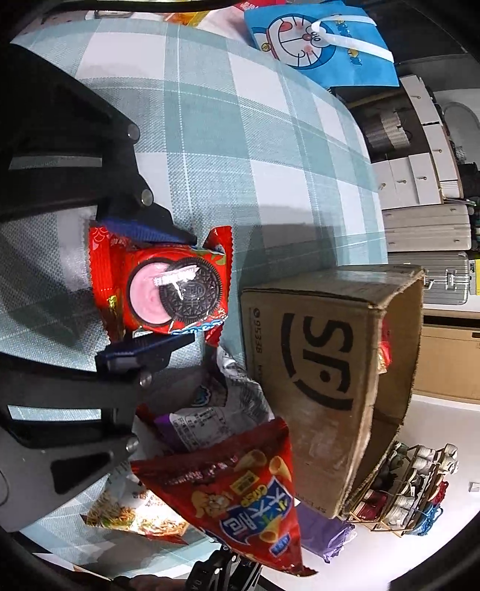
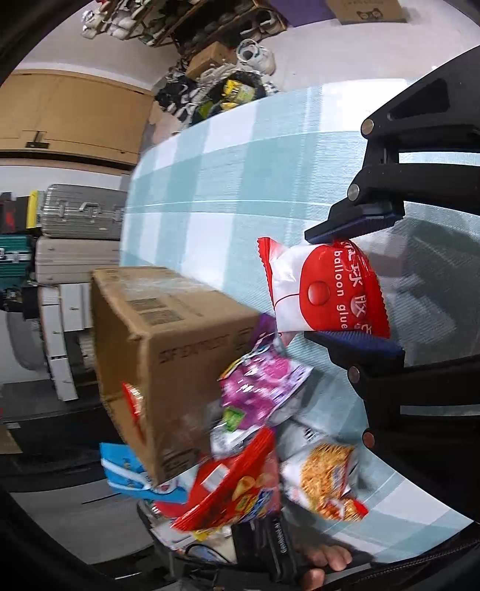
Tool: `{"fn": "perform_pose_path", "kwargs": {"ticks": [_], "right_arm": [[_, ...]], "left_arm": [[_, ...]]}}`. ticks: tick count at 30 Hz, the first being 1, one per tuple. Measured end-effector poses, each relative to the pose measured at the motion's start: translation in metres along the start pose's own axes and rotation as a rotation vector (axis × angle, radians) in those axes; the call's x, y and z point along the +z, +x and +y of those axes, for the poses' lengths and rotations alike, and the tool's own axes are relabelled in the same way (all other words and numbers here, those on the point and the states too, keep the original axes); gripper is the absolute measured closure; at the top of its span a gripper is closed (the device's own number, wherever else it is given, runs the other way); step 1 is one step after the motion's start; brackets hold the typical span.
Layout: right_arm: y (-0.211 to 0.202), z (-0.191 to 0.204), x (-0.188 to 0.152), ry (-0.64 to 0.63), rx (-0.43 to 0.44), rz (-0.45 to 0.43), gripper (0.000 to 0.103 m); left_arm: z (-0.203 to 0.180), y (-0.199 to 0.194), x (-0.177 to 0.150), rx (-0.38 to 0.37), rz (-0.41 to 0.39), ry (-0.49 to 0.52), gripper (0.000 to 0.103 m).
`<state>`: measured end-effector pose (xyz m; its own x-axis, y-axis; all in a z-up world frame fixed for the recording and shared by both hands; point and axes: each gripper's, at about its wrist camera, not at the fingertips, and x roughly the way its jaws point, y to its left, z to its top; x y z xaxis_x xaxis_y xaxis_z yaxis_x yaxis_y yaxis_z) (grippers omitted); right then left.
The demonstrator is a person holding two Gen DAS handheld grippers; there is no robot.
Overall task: Organize snacks
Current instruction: 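Grasp the red Oreo pack with the left gripper while the right grasps the red balloon-glue pack, then carry both red packs into the cardboard box and open both grippers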
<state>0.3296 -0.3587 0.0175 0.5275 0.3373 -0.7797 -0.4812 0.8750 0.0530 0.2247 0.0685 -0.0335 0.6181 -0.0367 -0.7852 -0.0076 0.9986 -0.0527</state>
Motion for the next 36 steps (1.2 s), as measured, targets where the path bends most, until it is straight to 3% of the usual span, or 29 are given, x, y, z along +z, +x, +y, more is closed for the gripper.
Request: {"fn": "perform_pose_path", "kwargs": {"ticks": [22, 36], "right_arm": [[-0.042, 0.010, 0.014, 0.038, 0.023, -0.171, 0.057], [-0.060, 0.015, 0.021, 0.050, 0.035, -0.231, 0.057]], "left_arm": [[0.006, -0.054, 0.011, -0.028, -0.131, -0.057, 0.062], [0.003, -0.081, 0.021, -0.033, -0.196, -0.072, 0.062]]}}
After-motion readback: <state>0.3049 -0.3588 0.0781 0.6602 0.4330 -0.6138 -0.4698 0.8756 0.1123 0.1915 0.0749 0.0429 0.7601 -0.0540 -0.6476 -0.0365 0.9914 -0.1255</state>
